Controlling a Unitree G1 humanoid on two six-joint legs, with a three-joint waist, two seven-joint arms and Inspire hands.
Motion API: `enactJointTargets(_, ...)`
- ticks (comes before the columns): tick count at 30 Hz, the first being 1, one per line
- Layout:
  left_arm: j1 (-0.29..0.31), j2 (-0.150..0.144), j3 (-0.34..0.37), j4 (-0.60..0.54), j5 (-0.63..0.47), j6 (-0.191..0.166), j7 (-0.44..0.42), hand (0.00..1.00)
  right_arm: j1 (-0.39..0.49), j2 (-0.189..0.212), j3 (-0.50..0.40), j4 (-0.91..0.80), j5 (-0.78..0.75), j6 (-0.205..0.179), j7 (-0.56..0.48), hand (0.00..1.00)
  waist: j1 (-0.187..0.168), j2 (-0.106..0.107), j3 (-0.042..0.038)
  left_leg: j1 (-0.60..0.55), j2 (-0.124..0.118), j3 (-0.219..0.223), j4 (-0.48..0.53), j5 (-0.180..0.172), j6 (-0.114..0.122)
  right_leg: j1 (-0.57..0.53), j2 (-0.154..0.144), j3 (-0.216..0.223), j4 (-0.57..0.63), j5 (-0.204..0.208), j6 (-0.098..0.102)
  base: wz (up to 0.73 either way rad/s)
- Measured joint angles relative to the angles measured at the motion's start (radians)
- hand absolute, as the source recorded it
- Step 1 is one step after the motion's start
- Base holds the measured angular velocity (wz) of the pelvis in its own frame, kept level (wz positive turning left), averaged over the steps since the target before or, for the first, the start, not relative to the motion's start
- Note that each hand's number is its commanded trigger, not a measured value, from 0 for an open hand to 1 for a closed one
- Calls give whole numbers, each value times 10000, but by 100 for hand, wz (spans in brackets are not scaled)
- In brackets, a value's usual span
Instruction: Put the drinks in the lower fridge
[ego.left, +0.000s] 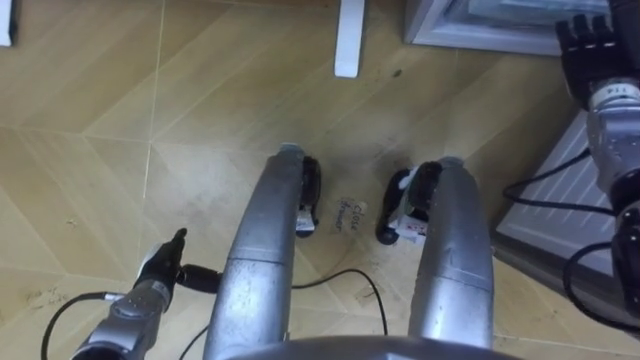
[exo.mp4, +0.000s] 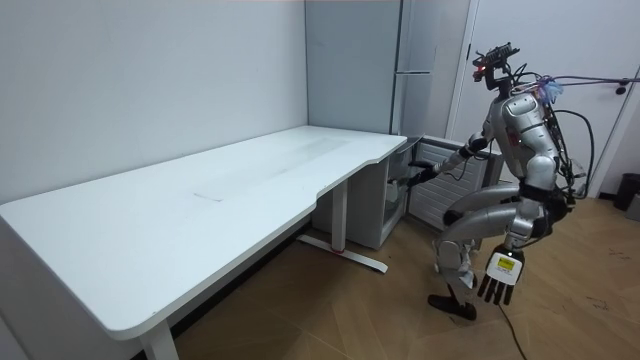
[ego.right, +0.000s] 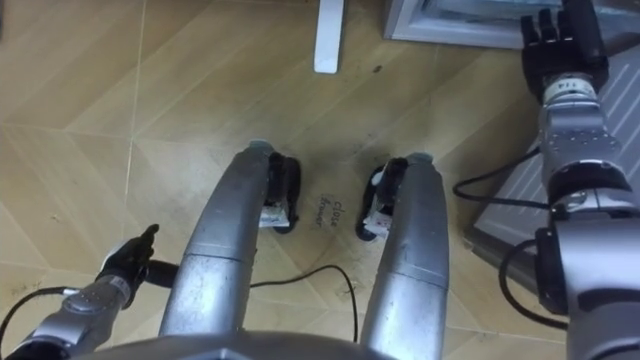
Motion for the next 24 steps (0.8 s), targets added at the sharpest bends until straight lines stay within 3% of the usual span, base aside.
enactJointTargets(9, 63, 7, 0, -13, -111, -23, 132, 0, -455, -46, 318, -1195, -92, -269, -911, 0, 12, -3, 0, 7, 65, -1, 262, -246, -173, -16, -94, -160, 254, -179, -282, -2)
enactJointTargets(12, 66, 6, -8, -47, -253, -21, 109, 0, -477, -49, 361, -1437, -94, -338, -937, 0, 65, -3, 0, 27, 62, 0, 397, -349, -210, -3, -112, -183, 408, -263, -279, 0)
enactJointTargets(18, 182, 9, -34, -194, -308, 1, 70, 0, -477, -49, 432, -1512, -90, -433, -940, 0, 200, 18, -11, 208, 70, -122, 439, -436, -293, 240, -158, -359, 490, -456, -497, 3)
enactJointTargets(24, 619, 26, -21, -484, -296, -11, 76, 0, -478, -49, 430, -1530, -87, -411, -960, 0, 281, 29, -17, 529, 140, -185, 432, -481, -317, 620, -188, -447, 506, -587, -516, 3)
